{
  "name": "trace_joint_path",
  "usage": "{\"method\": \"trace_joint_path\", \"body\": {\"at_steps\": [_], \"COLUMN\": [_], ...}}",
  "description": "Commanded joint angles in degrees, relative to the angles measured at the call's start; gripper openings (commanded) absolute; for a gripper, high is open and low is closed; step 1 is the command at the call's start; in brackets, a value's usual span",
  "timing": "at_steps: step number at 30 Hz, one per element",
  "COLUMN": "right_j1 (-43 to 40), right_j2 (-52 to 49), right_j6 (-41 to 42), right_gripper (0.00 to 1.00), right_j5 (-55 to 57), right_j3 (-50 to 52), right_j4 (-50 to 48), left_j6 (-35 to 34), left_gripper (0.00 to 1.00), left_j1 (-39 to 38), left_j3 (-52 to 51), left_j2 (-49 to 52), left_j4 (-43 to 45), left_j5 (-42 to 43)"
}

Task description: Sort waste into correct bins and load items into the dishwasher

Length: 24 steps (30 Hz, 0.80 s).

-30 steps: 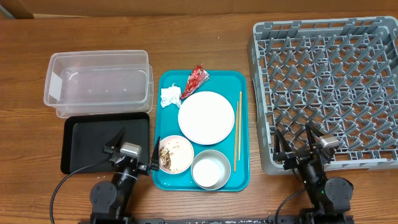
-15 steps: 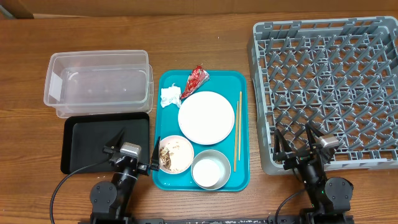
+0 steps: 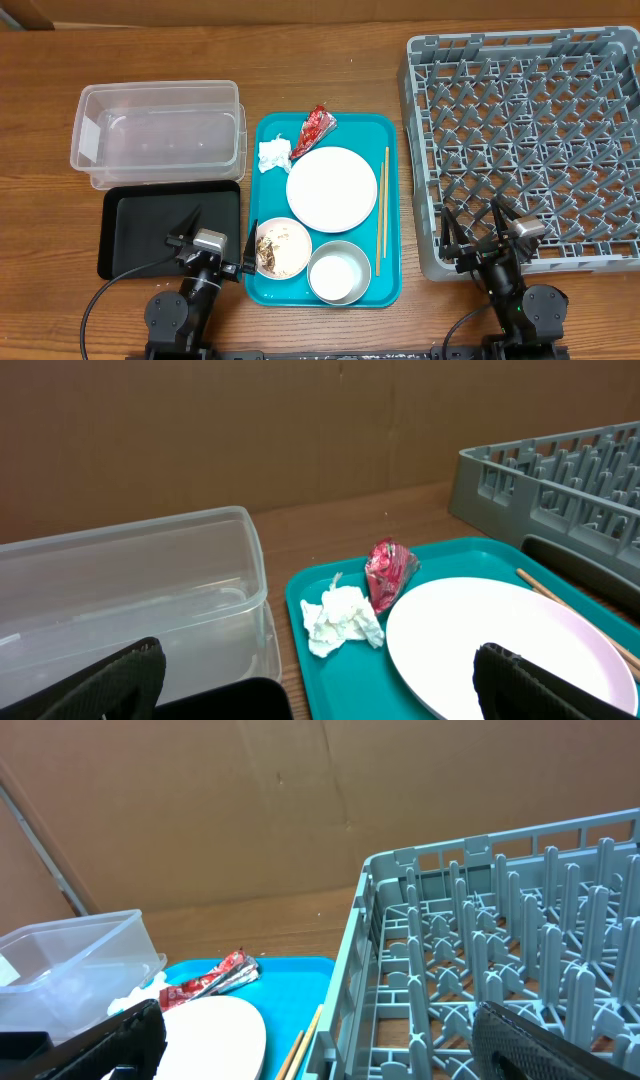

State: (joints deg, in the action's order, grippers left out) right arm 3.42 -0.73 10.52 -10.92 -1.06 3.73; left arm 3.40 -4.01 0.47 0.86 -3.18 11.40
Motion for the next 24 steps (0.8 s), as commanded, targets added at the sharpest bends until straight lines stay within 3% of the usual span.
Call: {"method": "trace_joint_path", "body": {"at_steps": [1,24], "right_j1": [-0.13,-0.13], "right_j2": [0.50,0.50], "right_j6": [0.20,-1.55], "right_gripper": [1.00,1.00], "right_j5": [0.59,3.82], "right_j3": [0.61,0.61], "right_j4": [-0.22,0.17], "left_j6": [0.46,0.44], "left_gripper": [1.00,1.00], "left_j1": [0.24,0.24], "left_j3": [-0.20,-0.20], "left_j2": [-0.55,-0.55], "left_j4": [0.04,0.04], "left_j5": [0.66,0.68]}}
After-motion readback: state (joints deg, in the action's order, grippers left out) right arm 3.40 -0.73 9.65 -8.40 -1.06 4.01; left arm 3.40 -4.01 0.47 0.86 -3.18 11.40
